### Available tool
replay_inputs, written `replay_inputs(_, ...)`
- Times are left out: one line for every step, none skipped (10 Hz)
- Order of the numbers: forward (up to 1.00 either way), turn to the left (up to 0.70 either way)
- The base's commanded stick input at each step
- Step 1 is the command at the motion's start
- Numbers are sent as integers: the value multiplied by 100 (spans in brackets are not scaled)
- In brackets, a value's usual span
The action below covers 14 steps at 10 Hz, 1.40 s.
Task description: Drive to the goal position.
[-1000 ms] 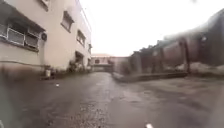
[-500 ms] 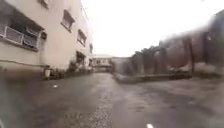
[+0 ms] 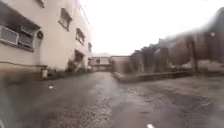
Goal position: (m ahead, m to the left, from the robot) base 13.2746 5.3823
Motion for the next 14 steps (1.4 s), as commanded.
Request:
replay_inputs(50, 8)
replay_inputs(50, 8)
replay_inputs(50, 12)
replay_inputs(50, 27)
replay_inputs(50, 41)
replay_inputs(50, 55)
replay_inputs(50, 58)
replay_inputs(50, 55)
replay_inputs(50, 26)
replay_inputs(50, 8)
replay_inputs(50, 8)
replay_inputs(50, 8)
replay_inputs(50, 8)
replay_inputs(50, 8)
